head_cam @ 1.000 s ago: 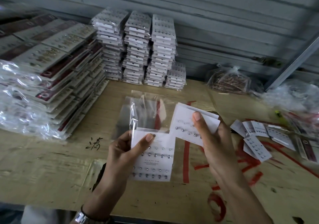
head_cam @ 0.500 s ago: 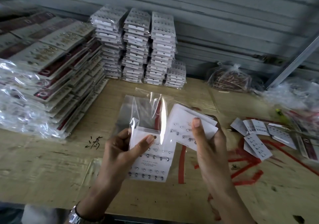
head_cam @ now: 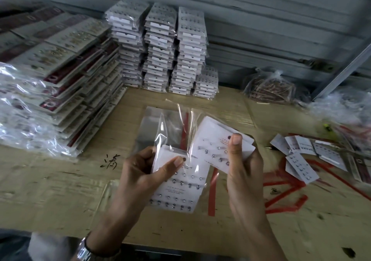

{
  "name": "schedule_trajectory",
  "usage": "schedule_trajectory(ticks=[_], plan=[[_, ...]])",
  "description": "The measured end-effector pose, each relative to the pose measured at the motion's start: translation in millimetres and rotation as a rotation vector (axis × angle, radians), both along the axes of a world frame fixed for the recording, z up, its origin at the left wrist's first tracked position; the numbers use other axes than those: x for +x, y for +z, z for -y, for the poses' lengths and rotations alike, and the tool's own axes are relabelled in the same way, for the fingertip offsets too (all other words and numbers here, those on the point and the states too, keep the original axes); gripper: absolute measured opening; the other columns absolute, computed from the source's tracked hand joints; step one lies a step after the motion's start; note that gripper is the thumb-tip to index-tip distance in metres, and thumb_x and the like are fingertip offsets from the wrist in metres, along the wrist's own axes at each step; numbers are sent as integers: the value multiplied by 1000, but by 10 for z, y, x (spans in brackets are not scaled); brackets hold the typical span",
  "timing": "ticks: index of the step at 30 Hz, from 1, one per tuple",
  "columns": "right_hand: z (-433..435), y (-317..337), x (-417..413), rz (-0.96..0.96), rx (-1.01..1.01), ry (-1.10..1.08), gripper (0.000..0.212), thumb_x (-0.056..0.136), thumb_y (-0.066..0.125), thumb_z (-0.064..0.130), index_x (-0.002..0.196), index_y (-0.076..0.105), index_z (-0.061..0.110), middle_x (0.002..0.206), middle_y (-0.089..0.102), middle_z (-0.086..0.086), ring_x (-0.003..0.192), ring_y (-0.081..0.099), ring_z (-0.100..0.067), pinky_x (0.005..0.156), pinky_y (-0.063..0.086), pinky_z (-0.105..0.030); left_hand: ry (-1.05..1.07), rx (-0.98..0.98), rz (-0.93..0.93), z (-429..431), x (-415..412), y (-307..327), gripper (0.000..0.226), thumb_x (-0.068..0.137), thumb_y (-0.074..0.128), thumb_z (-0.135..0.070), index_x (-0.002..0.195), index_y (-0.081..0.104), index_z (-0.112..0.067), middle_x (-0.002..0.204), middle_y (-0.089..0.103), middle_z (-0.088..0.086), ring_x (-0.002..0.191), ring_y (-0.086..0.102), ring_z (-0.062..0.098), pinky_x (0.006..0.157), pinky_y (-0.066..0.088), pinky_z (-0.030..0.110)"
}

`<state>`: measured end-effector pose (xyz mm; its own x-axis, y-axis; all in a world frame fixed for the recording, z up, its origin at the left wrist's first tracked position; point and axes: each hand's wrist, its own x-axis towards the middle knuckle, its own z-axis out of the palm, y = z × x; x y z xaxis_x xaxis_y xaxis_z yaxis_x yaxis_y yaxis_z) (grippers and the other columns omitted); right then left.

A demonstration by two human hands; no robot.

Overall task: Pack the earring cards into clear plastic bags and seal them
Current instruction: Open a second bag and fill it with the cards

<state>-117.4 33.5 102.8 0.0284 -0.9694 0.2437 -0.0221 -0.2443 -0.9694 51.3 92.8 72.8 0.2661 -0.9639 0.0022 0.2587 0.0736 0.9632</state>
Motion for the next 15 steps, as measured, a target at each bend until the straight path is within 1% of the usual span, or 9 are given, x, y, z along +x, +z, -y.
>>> schedule_trajectory(ticks=[2,4,5,6,7,9,10,12,15], plan=[[2,-22,-39,-64,-1,77,53,81,44,80,65,42,29,45,29,9,41,29,-11,43,31,-21,4,1,5,-7,9,3,21,74,78,-25,90,76,-11,87,76,14,71,75,28,55,57,30],[21,-40,-116,-171,54,160,70,75,39,89,90,48,22,55,51,0,49,51,-15,52,43,-15,13,20,-4,-13,33,6,23,74,81,-29,89,77,-12,85,77,12,69,74,24,54,56,28],[44,-56,-156,-230,112,222,77,73,39,92,107,50,24,77,67,-1,70,65,-15,71,51,-15,17,42,-13,-13,47,0,27,73,84,-32,90,77,-12,85,77,12,69,75,25,54,57,30],[63,-67,-181,-255,182,289,77,74,42,89,123,46,30,103,71,5,95,68,-11,91,52,-25,20,77,-25,-16,60,-10,33,71,86,-37,92,78,-13,88,77,13,72,75,29,56,58,34],[90,-83,-208,-215,236,348,70,78,51,79,130,43,33,117,69,8,108,66,-9,99,50,-35,20,119,-39,-22,74,-21,40,68,86,-42,94,78,-13,91,77,15,76,75,33,58,59,38],[152,-96,-260,-41,302,435,45,85,64,39,127,51,31,117,70,10,111,66,-10,94,53,-35,-1,190,-74,-41,99,-51,45,68,84,-46,98,77,-13,95,76,18,80,75,38,62,60,42],[171,-93,-292,-4,310,472,42,85,64,30,126,54,33,119,70,10,114,64,-12,95,52,-36,-22,213,-98,-51,112,-64,45,70,84,-45,99,76,-11,96,76,20,80,74,39,61,60,42],[153,-93,-354,-37,310,558,45,88,67,40,131,54,38,133,63,5,127,56,-19,106,42,-48,-53,247,-148,-66,131,-71,42,75,84,-40,99,75,-8,97,74,23,79,74,40,60,59,41],[118,-98,-390,5,337,570,49,85,71,49,130,57,36,135,61,-3,129,55,-23,111,39,-49,-77,251,-154,-65,151,-70,33,79,83,-33,96,76,-6,96,75,21,80,74,35,60,58,34]])
